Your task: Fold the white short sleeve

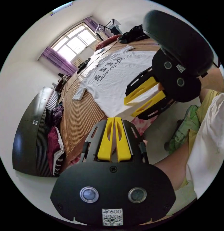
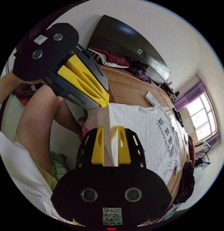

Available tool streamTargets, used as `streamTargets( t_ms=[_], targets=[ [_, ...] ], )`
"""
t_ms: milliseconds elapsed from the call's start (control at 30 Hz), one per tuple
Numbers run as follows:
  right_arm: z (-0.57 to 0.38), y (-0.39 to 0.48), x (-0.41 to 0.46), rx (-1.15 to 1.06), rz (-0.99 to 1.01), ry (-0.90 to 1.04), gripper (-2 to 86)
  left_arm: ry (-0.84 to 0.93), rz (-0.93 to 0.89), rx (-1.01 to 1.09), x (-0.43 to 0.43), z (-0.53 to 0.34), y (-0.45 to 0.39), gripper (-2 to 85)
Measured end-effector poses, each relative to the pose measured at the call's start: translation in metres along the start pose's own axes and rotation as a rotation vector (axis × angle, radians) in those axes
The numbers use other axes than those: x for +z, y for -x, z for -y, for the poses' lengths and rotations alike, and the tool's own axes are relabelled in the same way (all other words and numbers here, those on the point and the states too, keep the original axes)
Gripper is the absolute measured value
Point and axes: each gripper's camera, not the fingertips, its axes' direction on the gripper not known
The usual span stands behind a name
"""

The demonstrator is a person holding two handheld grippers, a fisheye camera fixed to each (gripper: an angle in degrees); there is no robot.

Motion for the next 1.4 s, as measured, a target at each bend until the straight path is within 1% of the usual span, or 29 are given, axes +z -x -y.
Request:
streamTargets(
  t_ms=[133, 233, 333, 400, 500, 567, 633, 700, 767, 800, 900, 967, 1000, 1067, 1133, 1200, 1233, 1300, 1367, 1400],
  targets=[
    [-0.004, -0.013, -0.008, 0.023, -0.033, -0.014, 0.8, -0.007, 0.004, -0.002, -0.007, 0.009, 0.003, 2.1],
    [-0.004, -0.035, -0.019, 0.077, 0.029, -0.032, -0.5, -0.013, 0.03, -0.006, -0.009, 0.009, -0.003, 3.2],
    [-0.004, -0.054, -0.025, 0.114, 0.072, -0.038, -0.8, -0.043, -0.059, -0.085, -0.009, 0.005, -0.004, 6.1],
    [-0.005, -0.063, -0.028, 0.131, 0.095, -0.041, -0.8, -0.053, -0.065, -0.147, -0.008, 0.001, -0.005, 8.8],
    [-0.005, -0.074, -0.032, 0.153, 0.119, -0.042, -0.8, -0.062, 0.036, -0.18, -0.008, 0.002, -0.019, 11.0],
    [-0.004, -0.079, -0.035, 0.156, 0.123, -0.042, -0.8, -0.083, 0.157, -0.18, -0.008, 0.012, -0.031, 11.0],
    [-0.003, -0.081, -0.039, 0.155, 0.116, -0.042, -0.8, -0.095, 0.224, -0.194, -0.005, 0.02, -0.032, 10.0],
    [-0.002, -0.082, -0.042, 0.154, 0.106, -0.045, -0.7, -0.086, 0.238, -0.189, 0.002, 0.029, -0.029, 9.0],
    [-0.002, -0.082, -0.047, 0.152, 0.091, -0.058, -0.3, -0.031, 0.234, -0.167, 0.013, 0.039, -0.024, 6.0],
    [-0.002, -0.081, -0.047, 0.148, 0.087, -0.061, -0.1, -0.03, 0.233, -0.174, 0.013, 0.039, -0.021, 4.7],
    [-0.005, -0.064, -0.042, 0.09, -0.036, -0.011, 2.6, -0.117, 0.142, -0.323, -0.003, 0.024, 0.003, 2.1],
    [-0.017, -0.042, -0.035, 0.003, -0.233, 0.059, 4.9, -0.164, 0.069, -0.418, -0.012, 0.009, 0.022, 1.3],
    [-0.022, -0.037, -0.033, -0.019, -0.293, 0.074, 5.0, -0.17, 0.062, -0.43, -0.013, 0.007, 0.024, 1.2],
    [-0.048, -0.026, -0.025, -0.096, -0.517, 0.141, 4.1, -0.197, 0.034, -0.453, -0.014, 0.0, 0.028, 0.9],
    [-0.073, -0.027, -0.024, -0.138, -0.61, 0.188, 3.4, -0.205, 0.031, -0.448, -0.012, -0.003, 0.026, 0.8],
    [-0.102, -0.037, -0.022, -0.161, -0.661, 0.267, 2.8, -0.199, 0.039, -0.429, -0.01, -0.004, 0.022, 0.8],
    [-0.124, -0.047, -0.02, -0.163, -0.68, 0.339, 2.5, -0.195, 0.049, -0.418, -0.009, -0.005, 0.017, 0.8],
    [-0.157, -0.066, -0.023, -0.145, -0.706, 0.415, 2.0, -0.187, 0.047, -0.403, -0.006, -0.006, 0.011, 0.8],
    [-0.2, -0.094, -0.026, -0.12, -0.727, 0.546, 1.3, -0.158, 0.04, -0.383, 0.0, -0.006, 0.002, 0.8],
    [-0.209, -0.1, -0.03, -0.119, -0.741, 0.552, 1.1, -0.152, 0.038, -0.372, 0.002, -0.005, -0.001, 0.8]
  ],
)
